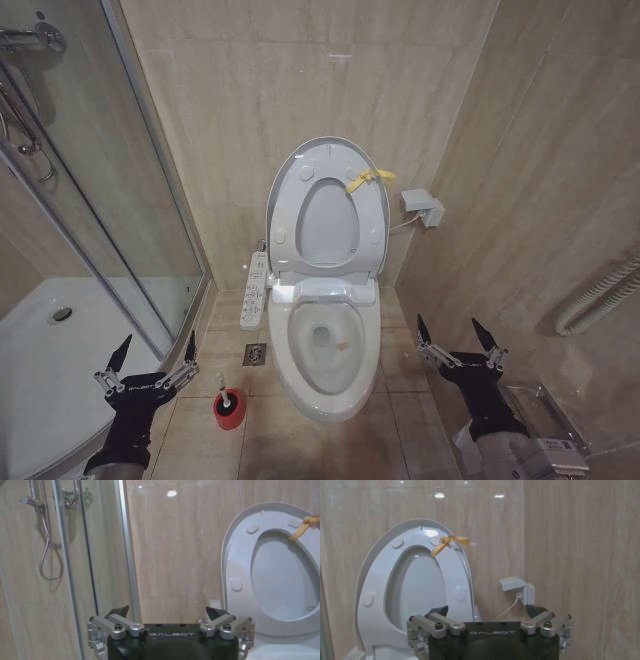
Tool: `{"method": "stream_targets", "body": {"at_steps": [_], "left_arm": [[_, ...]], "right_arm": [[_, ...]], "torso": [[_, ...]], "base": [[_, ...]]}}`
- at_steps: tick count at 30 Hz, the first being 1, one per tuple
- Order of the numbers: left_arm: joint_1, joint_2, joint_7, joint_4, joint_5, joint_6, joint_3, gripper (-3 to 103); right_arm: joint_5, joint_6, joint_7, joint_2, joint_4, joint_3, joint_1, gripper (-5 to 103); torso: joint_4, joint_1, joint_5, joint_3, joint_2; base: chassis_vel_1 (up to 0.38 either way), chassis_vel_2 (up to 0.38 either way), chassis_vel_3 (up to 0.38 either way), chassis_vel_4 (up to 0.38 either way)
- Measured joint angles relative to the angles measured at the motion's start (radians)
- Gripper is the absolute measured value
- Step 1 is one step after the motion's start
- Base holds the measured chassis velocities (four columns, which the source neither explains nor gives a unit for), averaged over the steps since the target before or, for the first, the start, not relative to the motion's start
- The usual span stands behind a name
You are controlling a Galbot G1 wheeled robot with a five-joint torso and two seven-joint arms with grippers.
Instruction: Open the toilet lid, clean the toilet bowl with a toilet brush, close the toilet lid, and flush.
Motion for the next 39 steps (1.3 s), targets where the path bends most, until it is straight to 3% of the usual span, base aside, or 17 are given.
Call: {"method": "stream_targets", "body": {"at_steps": [39], "left_arm": [[0.0, 0.0, 0.0, 0.0, 0.0, 0.0, 0.0, 100]], "right_arm": [[0.0, 0.0, 0.0, 0.0, -0.001, 0.0, 0.0, 100]], "torso": [[0.0, 0.0, 0.0, 0.0, 0.0]], "base": [[0.0, 0.0, 0.0, 0.0]]}}
